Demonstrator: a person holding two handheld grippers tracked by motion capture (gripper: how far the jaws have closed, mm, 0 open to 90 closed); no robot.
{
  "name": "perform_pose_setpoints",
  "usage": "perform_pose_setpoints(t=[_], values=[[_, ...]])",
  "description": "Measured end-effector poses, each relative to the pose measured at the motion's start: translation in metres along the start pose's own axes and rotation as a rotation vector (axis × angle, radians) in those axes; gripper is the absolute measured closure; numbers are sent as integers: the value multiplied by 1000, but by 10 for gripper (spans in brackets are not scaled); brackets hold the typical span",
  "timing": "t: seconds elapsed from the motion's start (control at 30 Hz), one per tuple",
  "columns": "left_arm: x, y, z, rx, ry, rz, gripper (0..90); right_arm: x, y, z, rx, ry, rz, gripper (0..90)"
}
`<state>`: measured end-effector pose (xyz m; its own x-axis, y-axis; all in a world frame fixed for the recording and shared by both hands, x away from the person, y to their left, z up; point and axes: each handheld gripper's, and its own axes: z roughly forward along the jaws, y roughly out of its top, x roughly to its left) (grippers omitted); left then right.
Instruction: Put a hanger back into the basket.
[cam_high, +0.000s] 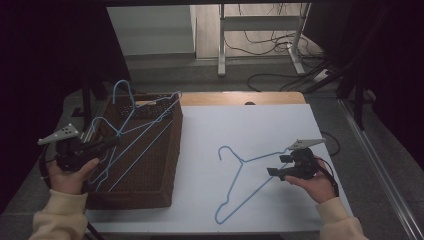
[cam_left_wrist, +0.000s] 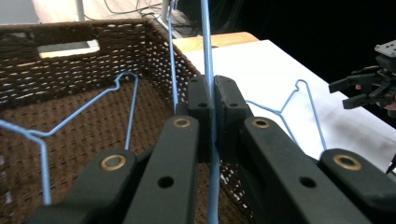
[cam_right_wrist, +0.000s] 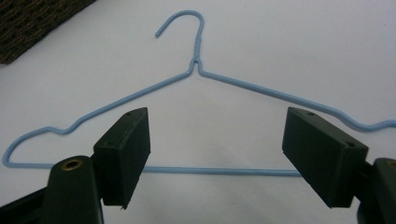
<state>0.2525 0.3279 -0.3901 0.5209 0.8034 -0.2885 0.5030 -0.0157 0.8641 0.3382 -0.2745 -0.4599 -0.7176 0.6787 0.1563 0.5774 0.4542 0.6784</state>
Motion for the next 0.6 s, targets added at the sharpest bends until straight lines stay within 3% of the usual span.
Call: perform_pose_setpoints(t=[0.2, 0.6], values=[[10, -5, -2, 4, 12, -18, 865, 0, 0, 0, 1, 0, 0, 236], [25, -19, 19, 87, 0, -63, 865, 0, 0, 0, 4, -6, 2, 235]])
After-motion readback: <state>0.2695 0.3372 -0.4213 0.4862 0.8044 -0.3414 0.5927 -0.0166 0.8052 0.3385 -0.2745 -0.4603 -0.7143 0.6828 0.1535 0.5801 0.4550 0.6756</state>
